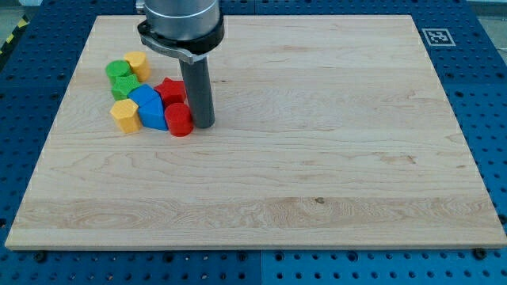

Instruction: Slide the red circle and blue triangle left and down a bit

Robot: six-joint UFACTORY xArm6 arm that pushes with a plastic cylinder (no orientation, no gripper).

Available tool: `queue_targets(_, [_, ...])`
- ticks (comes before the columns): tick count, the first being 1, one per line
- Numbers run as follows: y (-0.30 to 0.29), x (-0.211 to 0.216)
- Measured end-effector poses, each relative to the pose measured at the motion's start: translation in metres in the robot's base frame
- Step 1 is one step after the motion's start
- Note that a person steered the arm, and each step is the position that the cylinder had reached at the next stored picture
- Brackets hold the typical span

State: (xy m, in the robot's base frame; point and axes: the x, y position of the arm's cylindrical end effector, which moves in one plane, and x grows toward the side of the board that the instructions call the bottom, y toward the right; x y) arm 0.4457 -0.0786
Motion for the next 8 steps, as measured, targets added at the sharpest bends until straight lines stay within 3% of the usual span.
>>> queue_targets(3, [0.031, 0.031])
queue_targets(6, [0.014, 0.021])
queue_targets(8, [-0.018, -0.012])
